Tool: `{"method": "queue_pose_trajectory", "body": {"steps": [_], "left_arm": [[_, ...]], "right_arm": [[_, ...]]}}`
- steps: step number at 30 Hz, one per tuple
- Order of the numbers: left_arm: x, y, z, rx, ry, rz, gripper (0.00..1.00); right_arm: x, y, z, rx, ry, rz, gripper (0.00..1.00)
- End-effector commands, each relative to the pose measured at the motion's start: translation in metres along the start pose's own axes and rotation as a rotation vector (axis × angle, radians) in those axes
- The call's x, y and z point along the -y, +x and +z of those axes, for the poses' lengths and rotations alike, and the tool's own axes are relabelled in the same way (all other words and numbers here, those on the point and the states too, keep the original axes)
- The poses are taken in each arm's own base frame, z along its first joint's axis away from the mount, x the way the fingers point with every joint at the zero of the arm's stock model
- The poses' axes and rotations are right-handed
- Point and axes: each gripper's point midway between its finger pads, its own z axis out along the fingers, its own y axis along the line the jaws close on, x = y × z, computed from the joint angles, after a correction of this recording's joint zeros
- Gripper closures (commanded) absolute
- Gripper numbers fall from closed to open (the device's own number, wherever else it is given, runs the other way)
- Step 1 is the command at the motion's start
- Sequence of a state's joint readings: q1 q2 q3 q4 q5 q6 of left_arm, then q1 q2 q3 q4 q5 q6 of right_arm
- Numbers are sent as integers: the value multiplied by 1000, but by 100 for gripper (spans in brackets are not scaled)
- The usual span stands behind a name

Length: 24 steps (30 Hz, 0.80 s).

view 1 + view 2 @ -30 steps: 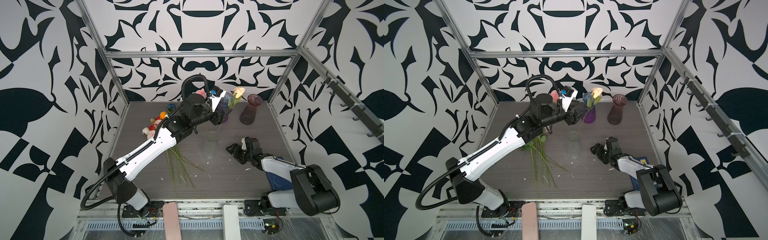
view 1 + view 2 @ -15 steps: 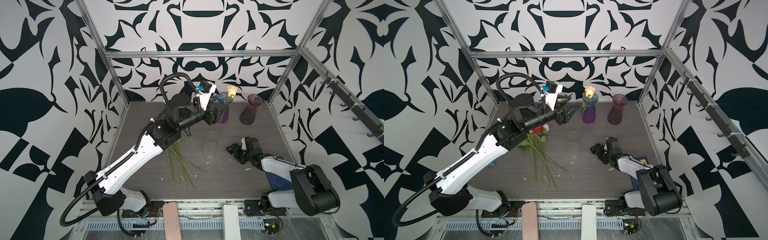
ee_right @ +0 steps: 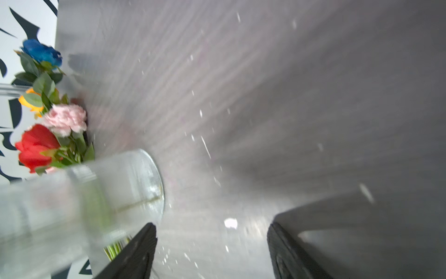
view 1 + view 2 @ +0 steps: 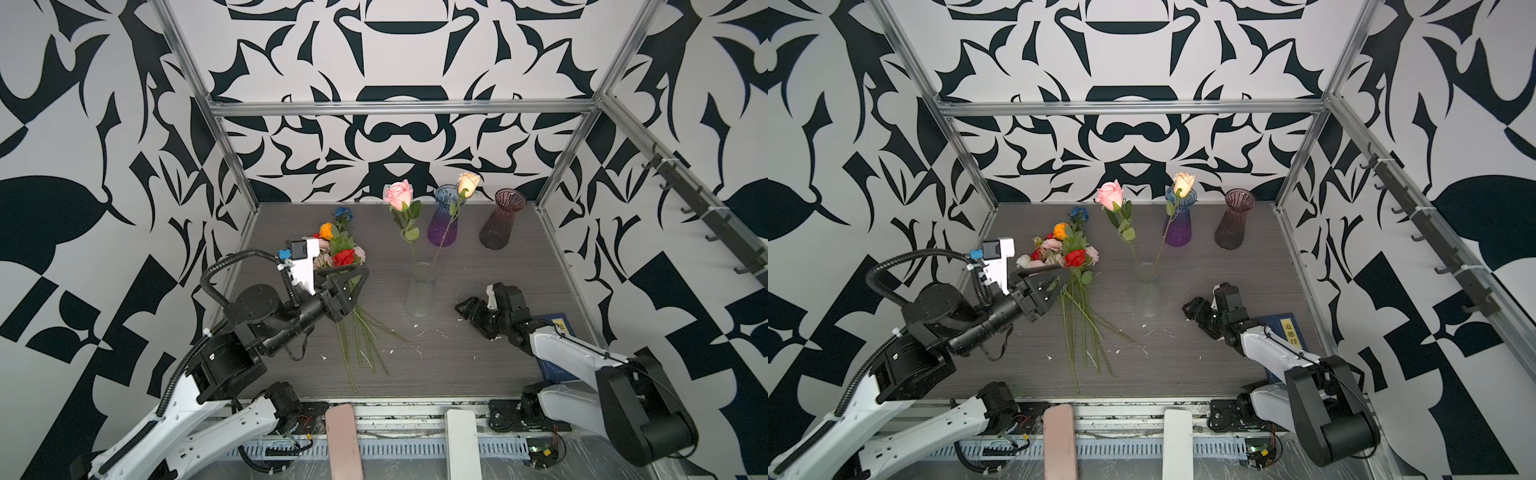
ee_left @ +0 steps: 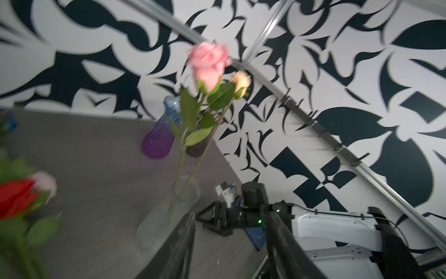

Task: Arrange the flowers into the vase
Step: 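Move the left gripper back to the remaining roses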

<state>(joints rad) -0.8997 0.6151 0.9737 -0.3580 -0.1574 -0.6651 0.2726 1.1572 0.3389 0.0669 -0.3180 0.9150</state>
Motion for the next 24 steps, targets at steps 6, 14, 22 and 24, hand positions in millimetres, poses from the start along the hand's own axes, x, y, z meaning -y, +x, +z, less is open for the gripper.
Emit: {"method": "queue_pose_trajectory", "body": {"steps": [6,14,22,24], "left_arm": [[-98,93,-24,-166,-325,-244,55],[-151,127,-23,-148,-494,-237,62],[-199,118,48,-387,-608,-185,70],[-225,112,63,-392,-611,-226,71]], "right_arm": [[13,22,-10,20,40,5,24],[20,27,-15,16,68,-13,24],[19,25,-22,42,61,-34,24],[18,24,-22,50,51,-33,24]]}}
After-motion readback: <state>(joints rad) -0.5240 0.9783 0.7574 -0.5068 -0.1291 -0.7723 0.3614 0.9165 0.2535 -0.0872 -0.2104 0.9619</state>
